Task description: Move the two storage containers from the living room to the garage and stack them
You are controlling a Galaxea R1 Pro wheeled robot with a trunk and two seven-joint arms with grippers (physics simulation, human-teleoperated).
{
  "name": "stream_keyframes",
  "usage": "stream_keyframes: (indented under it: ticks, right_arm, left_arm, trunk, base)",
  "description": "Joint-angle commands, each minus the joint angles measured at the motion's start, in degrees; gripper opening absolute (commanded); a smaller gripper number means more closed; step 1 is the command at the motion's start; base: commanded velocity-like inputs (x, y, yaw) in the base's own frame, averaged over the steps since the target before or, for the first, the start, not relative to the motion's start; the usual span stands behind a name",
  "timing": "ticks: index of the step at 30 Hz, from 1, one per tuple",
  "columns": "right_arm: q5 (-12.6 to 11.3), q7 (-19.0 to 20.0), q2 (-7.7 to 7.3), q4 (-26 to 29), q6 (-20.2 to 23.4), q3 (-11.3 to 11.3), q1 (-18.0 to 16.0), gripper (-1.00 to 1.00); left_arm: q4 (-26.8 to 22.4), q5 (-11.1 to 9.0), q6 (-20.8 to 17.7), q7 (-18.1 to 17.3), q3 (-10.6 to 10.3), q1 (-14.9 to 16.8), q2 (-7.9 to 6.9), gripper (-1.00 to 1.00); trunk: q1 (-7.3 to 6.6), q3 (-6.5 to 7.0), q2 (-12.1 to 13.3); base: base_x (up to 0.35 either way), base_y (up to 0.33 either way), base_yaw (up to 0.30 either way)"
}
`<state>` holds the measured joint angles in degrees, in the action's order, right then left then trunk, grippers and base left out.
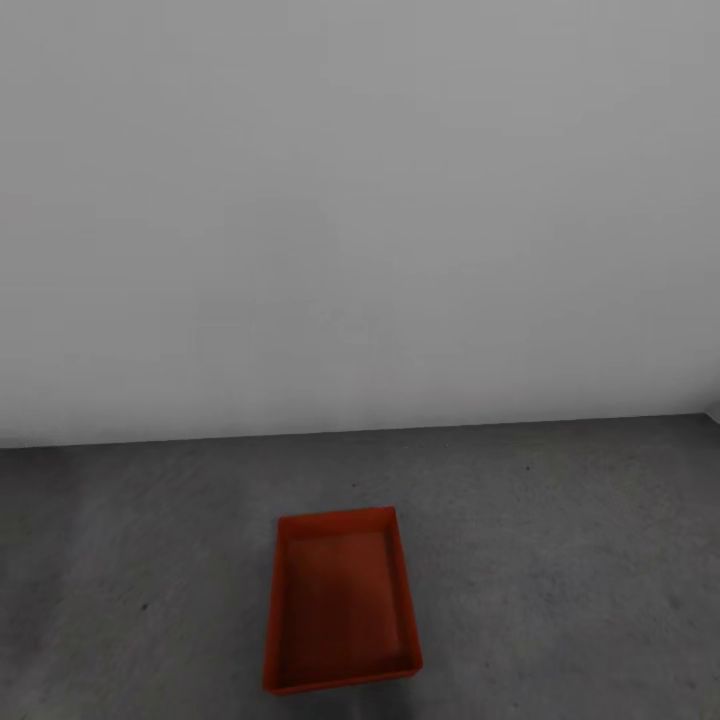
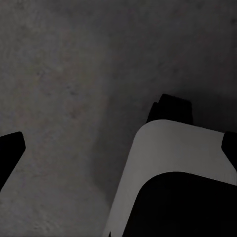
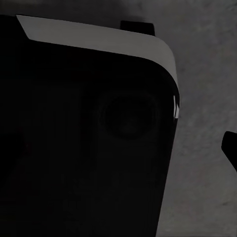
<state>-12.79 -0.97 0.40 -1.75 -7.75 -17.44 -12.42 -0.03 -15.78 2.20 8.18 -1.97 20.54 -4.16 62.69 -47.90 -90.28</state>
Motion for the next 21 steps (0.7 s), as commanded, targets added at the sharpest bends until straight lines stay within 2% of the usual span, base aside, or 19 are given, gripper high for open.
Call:
stream_keyframes:
  ticks: [1,21]
  right_arm:
    - [-0.5,-0.1,0.04,-0.2,-0.3,-0.5,-0.1,1.00]
    - [-0.4,0.0,0.04,-0.2,-0.3,-0.5,-0.1,1.00]
  left_arm:
    - [0.0,-0.4,0.2,0.1,-0.2,0.0,0.01,1.00]
    - [0.0,-0.4,0.1,0.1,-0.2,0.0,0.03,1.00]
  trunk:
    - [0.00,-0.04,0.0]
    - [0.00,-0.04,0.0]
  base:
    - [0.000,0.000,0.000]
    - [0.000,0.000,0.000]
